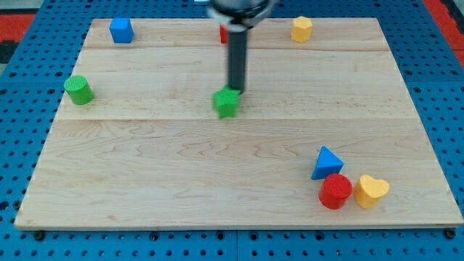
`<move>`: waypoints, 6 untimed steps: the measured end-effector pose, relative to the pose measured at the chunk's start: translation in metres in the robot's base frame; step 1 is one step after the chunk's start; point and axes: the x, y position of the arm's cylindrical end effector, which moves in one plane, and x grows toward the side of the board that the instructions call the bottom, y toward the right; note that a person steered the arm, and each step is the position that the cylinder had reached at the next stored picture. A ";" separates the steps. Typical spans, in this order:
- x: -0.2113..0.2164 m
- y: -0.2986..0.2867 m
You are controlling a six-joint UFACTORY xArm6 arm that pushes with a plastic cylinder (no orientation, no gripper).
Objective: Push the green star to the bottom side
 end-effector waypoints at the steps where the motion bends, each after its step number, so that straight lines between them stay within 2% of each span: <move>1: 0.017 -0.013; 2: -0.004 -0.019; 3: 0.009 -0.032; 4: 0.075 -0.027; 5: 0.111 -0.027; 6: 0.090 -0.003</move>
